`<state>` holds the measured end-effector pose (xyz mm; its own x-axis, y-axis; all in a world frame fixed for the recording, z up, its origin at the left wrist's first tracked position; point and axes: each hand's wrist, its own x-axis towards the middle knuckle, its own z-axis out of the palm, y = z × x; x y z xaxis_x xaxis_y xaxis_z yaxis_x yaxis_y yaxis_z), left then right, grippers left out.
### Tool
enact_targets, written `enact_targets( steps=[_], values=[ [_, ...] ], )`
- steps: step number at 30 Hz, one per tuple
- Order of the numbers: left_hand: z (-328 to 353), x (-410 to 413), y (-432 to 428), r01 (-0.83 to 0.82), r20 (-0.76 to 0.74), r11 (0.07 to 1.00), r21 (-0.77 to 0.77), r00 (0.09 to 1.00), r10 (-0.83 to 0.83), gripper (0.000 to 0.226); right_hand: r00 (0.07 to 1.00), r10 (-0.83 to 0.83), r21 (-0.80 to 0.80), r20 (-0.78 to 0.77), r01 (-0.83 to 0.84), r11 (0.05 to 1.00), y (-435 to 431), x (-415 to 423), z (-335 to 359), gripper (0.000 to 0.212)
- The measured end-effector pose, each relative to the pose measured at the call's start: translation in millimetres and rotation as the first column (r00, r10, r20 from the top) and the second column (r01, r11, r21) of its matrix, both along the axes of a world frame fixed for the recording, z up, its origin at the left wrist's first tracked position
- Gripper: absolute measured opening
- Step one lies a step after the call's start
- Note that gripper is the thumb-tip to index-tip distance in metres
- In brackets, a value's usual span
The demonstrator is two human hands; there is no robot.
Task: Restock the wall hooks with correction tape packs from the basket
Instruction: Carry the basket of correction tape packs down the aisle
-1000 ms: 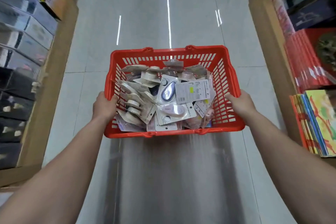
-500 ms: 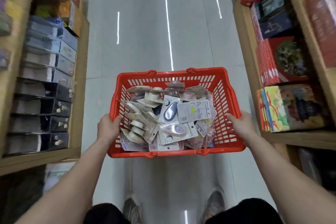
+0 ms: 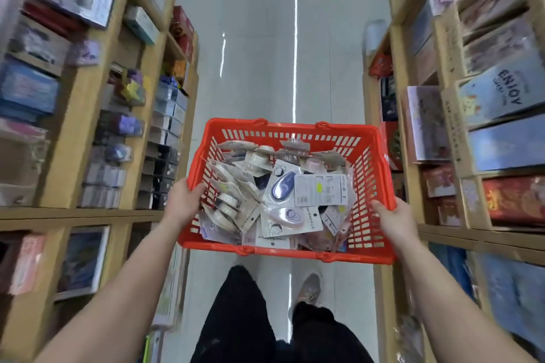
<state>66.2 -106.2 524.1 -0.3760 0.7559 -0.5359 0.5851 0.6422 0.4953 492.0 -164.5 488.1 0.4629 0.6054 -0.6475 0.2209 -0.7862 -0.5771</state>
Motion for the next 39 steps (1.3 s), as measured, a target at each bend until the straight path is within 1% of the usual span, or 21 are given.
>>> enact_targets(
  steps=[2,5,9,13,17,20,22,23,26,30,35,39],
  values=[
    [20,2,7,-0.02,0.013,0.999,0.035,1.0,0.02,0.025,1.0,0.025,0.034,0.006,-0.025,0.999,20,3,20,0.035],
    [32,-1,34,-0.058,0.033,0.997,0.06,0.998,0.056,0.022,0.998,0.055,0.068,0.009,-0.055,0.996,65,1,35,0.035],
    [25,-15,105,-0.081,0.042,0.993,0.091,0.996,0.077,0.022,0.995,0.091,0.079,0.03,-0.094,0.992,152,-13,41,0.033],
    [24,-33,204,-0.049,0.062,0.996,0.072,0.997,0.045,0.028,0.993,0.083,0.074,0.078,-0.089,0.993,245,-31,49,0.029],
    [35,-51,306,-0.059,0.09,0.997,0.058,0.995,0.054,0.033,0.992,0.063,0.071,0.108,-0.071,0.995,339,-48,71,0.033],
    [38,-59,378,-0.058,0.104,0.995,0.083,0.993,0.05,0.032,0.992,0.06,0.09,0.108,-0.07,0.994,409,-58,82,0.031],
    [40,-61,426,-0.056,0.104,0.994,0.098,0.994,0.046,0.03,0.992,0.065,0.104,0.108,-0.076,0.992,456,-59,83,0.026],
    [42,-60,451,-0.057,0.106,0.993,0.099,0.993,0.047,0.027,0.993,0.065,0.111,0.102,-0.077,0.991,481,-60,82,0.024],
    [40,-59,530,-0.051,0.08,0.994,0.101,0.996,0.043,0.021,0.996,0.048,0.104,0.069,-0.055,0.993,560,-60,70,0.026],
    [34,-56,639,-0.064,0.053,0.994,0.093,0.997,0.059,0.024,0.998,0.041,0.093,0.039,-0.045,0.995,667,-50,49,0.029],
    [57,-40,768,-0.075,0.06,0.993,0.091,0.996,0.07,0.021,0.999,0.041,0.092,-0.023,-0.039,0.995,799,-47,71,0.025],
    [59,-41,861,-0.097,0.076,0.991,0.097,0.993,0.09,0.022,0.998,0.059,0.084,-0.009,-0.058,0.995,903,-44,73,0.03]
  ],
)
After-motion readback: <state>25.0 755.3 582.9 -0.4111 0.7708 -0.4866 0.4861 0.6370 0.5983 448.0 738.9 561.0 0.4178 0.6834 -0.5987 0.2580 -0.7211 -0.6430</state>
